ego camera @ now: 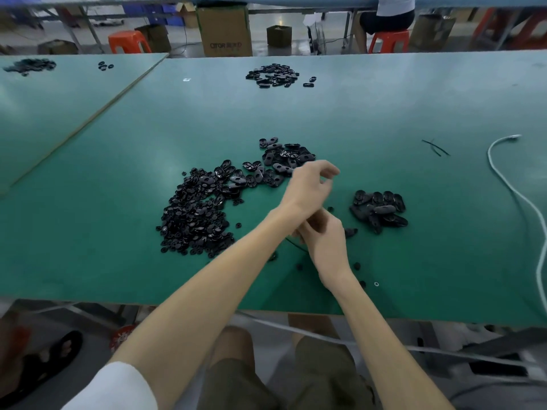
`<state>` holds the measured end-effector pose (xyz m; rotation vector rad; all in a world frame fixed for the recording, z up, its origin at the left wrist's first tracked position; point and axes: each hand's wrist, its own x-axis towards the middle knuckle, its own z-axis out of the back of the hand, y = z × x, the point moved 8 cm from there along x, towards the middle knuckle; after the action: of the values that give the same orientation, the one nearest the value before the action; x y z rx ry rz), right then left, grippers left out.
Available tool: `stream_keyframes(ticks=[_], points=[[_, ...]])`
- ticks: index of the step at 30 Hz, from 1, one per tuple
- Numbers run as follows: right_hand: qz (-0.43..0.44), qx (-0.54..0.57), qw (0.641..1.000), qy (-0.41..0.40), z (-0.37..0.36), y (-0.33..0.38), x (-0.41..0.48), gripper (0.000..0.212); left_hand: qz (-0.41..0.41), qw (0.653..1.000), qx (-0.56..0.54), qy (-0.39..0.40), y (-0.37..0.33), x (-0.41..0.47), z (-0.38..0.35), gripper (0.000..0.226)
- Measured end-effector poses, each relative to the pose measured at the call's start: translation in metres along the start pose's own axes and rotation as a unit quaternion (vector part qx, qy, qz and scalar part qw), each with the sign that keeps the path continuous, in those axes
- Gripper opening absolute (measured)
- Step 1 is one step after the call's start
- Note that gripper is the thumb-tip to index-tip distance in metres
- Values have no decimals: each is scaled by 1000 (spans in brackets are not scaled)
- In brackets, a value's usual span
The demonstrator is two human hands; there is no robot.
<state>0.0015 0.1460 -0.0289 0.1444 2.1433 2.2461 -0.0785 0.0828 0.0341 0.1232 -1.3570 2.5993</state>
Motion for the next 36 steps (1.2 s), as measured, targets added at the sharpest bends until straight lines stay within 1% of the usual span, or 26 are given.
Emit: stream_keyframes(ticks=[2, 3, 5, 6, 8, 10, 11, 14, 16, 18, 22, 26, 31, 33, 35, 36], points=[[4, -4, 1000, -2, 1, 0, 0, 12, 29, 998, 43, -38, 24, 4, 27, 40], [6, -3, 1000, -4, 1, 1, -1, 11, 39, 994, 86, -58, 36, 5, 41, 44], [11, 2, 1000, -7, 0, 0, 0, 13, 39, 972, 213, -92, 56, 4, 65, 52], [13, 1, 1000, -8, 0, 1, 0, 13, 28, 957, 273, -89, 64, 3, 72, 56], [13, -1, 1000, -7, 0, 1, 1, 12, 1, 937, 347, -38, 78, 2, 72, 60], [11, -3, 1000, -5, 0, 0, 1, 12, -5, 924, 382, 13, 89, -2, 66, 58], [10, -2, 1000, -4, 0, 0, 1, 12, -10, 922, 388, 14, 91, -4, 65, 56], [11, -1, 1000, -3, -1, 0, 0, 12, -47, 927, 370, -34, 85, -9, 67, 48], [11, -1, 1000, -3, -1, 0, 0, 12, -55, 933, 353, -48, 81, -11, 69, 38], [10, 1, 1000, -2, 0, 0, 0, 12, -49, 940, 335, -48, 80, -11, 72, 33], [8, 5, 1000, -5, 0, 0, -1, 12, -20, 943, 330, -39, 86, -11, 78, 32], [8, 6, 1000, -5, 0, -1, 0, 11, 5, 954, 298, -42, 92, -14, 81, 20], [13, 4, 1000, -2, 0, -2, 1, 12, 24, 967, 251, -46, 92, -21, 82, 16], [13, 6, 1000, -1, 0, -3, 1, 12, 27, 980, 194, -37, 88, -26, 79, 15], [13, 15, 1000, -10, 1, -4, 2, 12, 51, 997, 61, -20, 83, -34, 74, 15], [14, 23, 999, -18, 3, -3, 2, 11, 61, 998, 0, -9, 79, -37, 72, 14]])
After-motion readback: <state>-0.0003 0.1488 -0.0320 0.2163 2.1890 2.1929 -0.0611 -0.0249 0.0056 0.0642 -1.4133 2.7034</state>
